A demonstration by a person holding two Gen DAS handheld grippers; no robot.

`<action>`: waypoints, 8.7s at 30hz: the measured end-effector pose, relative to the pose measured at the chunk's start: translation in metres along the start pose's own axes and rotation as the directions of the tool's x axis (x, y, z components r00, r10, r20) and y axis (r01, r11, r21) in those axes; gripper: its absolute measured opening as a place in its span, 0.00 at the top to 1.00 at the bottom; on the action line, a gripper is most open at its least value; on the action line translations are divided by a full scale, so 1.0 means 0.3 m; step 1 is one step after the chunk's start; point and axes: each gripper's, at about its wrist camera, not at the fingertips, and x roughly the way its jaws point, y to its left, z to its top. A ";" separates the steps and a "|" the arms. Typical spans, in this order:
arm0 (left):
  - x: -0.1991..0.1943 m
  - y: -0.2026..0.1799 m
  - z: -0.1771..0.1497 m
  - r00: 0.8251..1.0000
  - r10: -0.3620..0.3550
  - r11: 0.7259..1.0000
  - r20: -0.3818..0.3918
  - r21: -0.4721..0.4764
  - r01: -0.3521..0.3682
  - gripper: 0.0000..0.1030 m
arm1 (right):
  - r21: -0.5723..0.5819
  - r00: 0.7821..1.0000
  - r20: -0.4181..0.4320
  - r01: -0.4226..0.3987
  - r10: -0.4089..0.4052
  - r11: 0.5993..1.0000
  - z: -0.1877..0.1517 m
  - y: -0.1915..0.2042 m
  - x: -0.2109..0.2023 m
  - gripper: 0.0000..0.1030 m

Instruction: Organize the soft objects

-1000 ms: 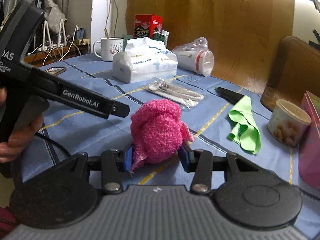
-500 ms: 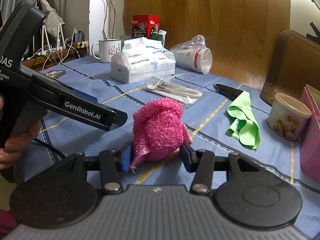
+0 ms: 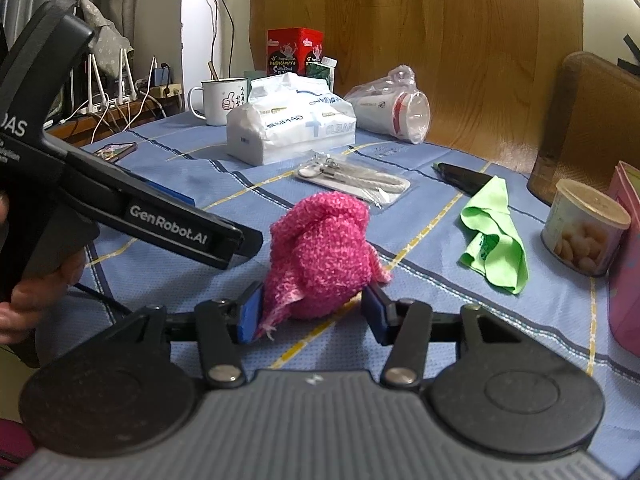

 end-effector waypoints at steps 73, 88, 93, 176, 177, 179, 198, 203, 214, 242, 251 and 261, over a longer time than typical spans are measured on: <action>0.168 0.070 0.105 0.987 -0.043 0.997 0.158 -0.054 0.052 0.48 | 0.137 0.954 -0.170 0.271 -0.246 0.953 0.409 -0.431 0.468 0.19; 0.160 0.116 0.095 0.981 -0.082 0.987 0.176 -0.122 0.105 0.47 | -0.019 0.969 -0.189 0.155 -0.156 0.988 0.316 -0.238 0.387 0.65; 0.160 0.118 0.097 0.979 -0.109 0.986 0.174 -0.110 0.129 0.40 | 0.062 0.980 -0.147 0.142 -0.132 0.988 0.230 -0.212 0.277 0.80; 0.066 -0.016 0.105 0.898 -0.422 0.895 0.124 -0.101 0.435 0.39 | 0.178 0.899 0.183 0.369 -0.399 0.912 0.015 -0.139 -0.047 0.51; 0.063 0.016 0.094 0.908 -0.397 0.904 0.132 -0.115 0.412 0.39 | 0.170 0.908 0.154 0.363 -0.389 0.916 0.028 -0.141 -0.011 0.51; 0.060 0.084 0.078 0.931 -0.338 0.925 0.139 -0.132 0.356 0.39 | 0.169 0.922 0.109 0.351 -0.372 0.921 0.054 -0.138 0.032 0.51; 0.205 0.106 0.134 0.899 -0.434 0.867 0.061 -0.243 0.435 0.38 | 0.175 0.997 -0.051 0.060 -0.051 0.983 0.146 -0.048 0.227 0.50; 0.172 0.032 0.090 0.902 -0.427 0.883 0.066 -0.186 0.431 0.49 | 0.168 0.993 -0.028 0.119 -0.116 0.979 0.100 -0.020 0.162 0.52; 0.028 -0.206 0.193 0.832 -0.535 0.839 0.148 -0.015 0.543 0.49 | 0.166 0.896 0.239 0.342 -0.374 0.925 0.058 -0.025 -0.092 0.53; 0.213 -0.836 0.342 0.793 -0.609 0.782 0.031 0.191 0.593 0.35 | 0.417 0.577 0.082 0.721 -0.813 0.554 -0.040 -0.686 -0.241 0.41; 0.100 -0.433 0.247 0.849 -0.511 0.860 0.135 0.092 0.503 0.31 | 0.421 0.665 0.252 0.579 -0.703 0.698 -0.048 -0.398 -0.315 0.40; 0.139 -0.136 0.112 0.983 -0.157 0.988 0.094 0.021 0.156 0.31 | 0.237 0.904 0.116 0.377 -0.412 0.895 -0.010 -0.174 -0.064 0.40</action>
